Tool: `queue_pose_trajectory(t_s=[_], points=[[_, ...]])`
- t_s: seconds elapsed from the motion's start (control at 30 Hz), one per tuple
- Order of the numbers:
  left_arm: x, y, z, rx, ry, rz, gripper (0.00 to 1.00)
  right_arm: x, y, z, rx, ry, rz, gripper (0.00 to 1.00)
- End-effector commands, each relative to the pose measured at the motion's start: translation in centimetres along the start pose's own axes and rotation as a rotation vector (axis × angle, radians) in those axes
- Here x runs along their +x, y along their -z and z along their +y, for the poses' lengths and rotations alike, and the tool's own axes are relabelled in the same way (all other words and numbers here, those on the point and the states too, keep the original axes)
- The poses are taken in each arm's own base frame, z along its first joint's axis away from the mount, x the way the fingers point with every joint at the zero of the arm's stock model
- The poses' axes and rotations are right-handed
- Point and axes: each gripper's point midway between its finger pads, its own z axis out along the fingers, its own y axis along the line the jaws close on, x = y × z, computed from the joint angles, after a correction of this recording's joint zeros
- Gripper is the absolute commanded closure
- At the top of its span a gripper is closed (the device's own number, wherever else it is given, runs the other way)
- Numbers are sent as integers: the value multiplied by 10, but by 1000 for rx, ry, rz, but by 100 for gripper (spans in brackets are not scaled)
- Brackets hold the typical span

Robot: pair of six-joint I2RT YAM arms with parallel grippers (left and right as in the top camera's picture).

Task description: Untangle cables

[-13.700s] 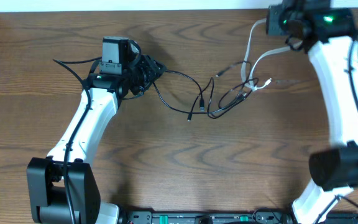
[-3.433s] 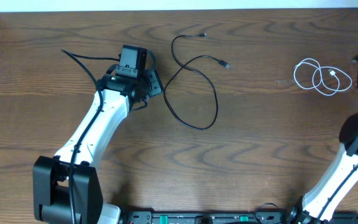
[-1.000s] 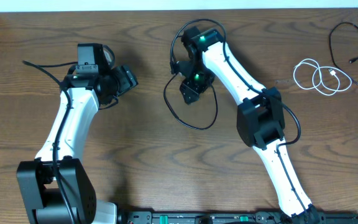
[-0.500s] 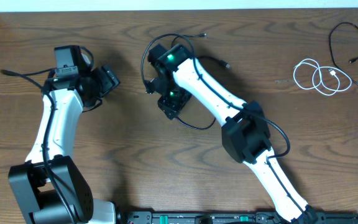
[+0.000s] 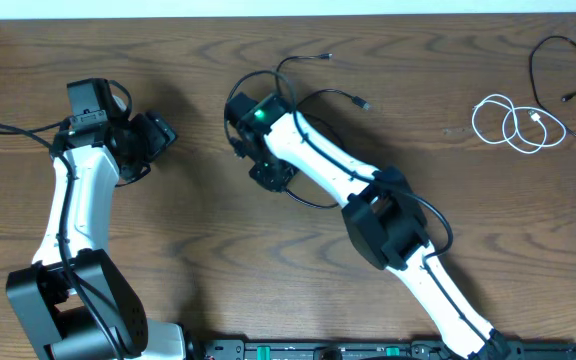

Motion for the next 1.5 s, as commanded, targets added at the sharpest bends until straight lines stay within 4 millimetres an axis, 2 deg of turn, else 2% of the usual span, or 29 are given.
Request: queue_pose_trajectory(t_s=[0.0, 0.1, 0.17, 0.27, 0.33, 0.4, 0.47, 0.57, 0.67, 0.8, 0.9, 0.93, 1.03, 1.13, 1.2, 1.23, 1.47], points=[[-8, 9, -5, 14, -23, -28, 18, -3, 14, 2, 23, -3, -31, 81], [-8, 9, -6, 20, -23, -24, 18, -1, 14, 1, 16, -15, -24, 89], [-6, 9, -6, 19, -23, -20, 18, -1, 14, 0, 15, -21, -23, 98], [-3, 9, -4, 11, -19, -5, 18, -2, 15, -4, 14, -52, -31, 99], [1, 9, -2, 2, -15, 11, 18, -8, 27, -4, -10, -78, -65, 99], [6, 9, 0, -6, -10, 30, 18, -15, 52, -10, -52, -114, -133, 99], [11, 9, -3, 7, -12, 50, 18, -23, 89, -26, -88, -151, -229, 99], [19, 8, -12, 37, -25, 78, 18, -22, 161, -68, -108, -225, -405, 99], [28, 6, -22, 45, -53, 98, 18, -4, 237, -119, -84, -333, -584, 99], [47, 2, -45, 65, -94, 127, 20, 44, 339, -193, -49, -517, -864, 99], [62, -1, -69, 96, -163, 139, 20, 99, 412, -249, -41, -652, -1095, 99], [67, -1, -75, 105, -183, 142, 20, 121, 434, -265, -45, -691, -1171, 99], [81, -3, -96, 137, -245, 146, 20, 179, 482, -301, -69, -795, -1350, 99], [91, -3, -115, 173, -297, 139, 20, 239, 514, -333, -44, -915, -1476, 99], [96, -3, -125, 189, -327, 131, 20, 273, 525, -349, -12, -983, -1528, 99], [102, -4, -132, 198, -351, 127, 20, 305, 534, -363, 22, -1047, -1572, 99], [113, -3, -144, 221, -388, 131, 20, 395, 545, -390, 140, -1196, -1650, 99]])
